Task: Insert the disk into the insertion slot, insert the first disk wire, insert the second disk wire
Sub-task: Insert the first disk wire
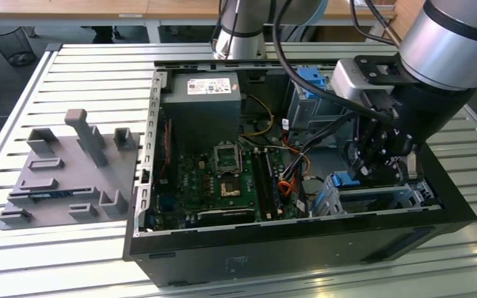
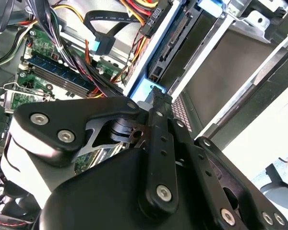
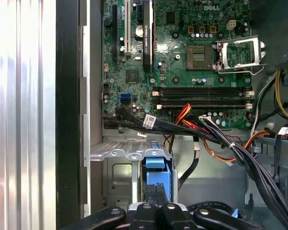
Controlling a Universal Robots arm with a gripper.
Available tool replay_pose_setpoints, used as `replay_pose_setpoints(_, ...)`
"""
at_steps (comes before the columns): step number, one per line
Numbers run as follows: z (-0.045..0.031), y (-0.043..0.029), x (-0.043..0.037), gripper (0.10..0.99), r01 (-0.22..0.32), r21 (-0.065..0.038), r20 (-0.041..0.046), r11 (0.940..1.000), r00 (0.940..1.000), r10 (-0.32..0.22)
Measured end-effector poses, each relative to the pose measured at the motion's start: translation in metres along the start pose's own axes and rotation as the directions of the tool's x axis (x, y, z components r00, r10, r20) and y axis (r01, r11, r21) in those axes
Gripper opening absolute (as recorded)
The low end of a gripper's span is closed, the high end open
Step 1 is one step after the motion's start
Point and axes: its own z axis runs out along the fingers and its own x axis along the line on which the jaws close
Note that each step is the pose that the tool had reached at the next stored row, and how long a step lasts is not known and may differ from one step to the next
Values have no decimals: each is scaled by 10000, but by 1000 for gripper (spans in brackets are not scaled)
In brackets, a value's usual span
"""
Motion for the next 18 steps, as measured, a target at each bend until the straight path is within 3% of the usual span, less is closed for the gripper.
replay_pose_setpoints(12, 4, -143, -4, 106, 0, 0, -2, 10000, 10000, 0)
replay_pose_setpoints(18, -26, -146, -4, 106, 0, 0, 0, 10000, 10000, 0)
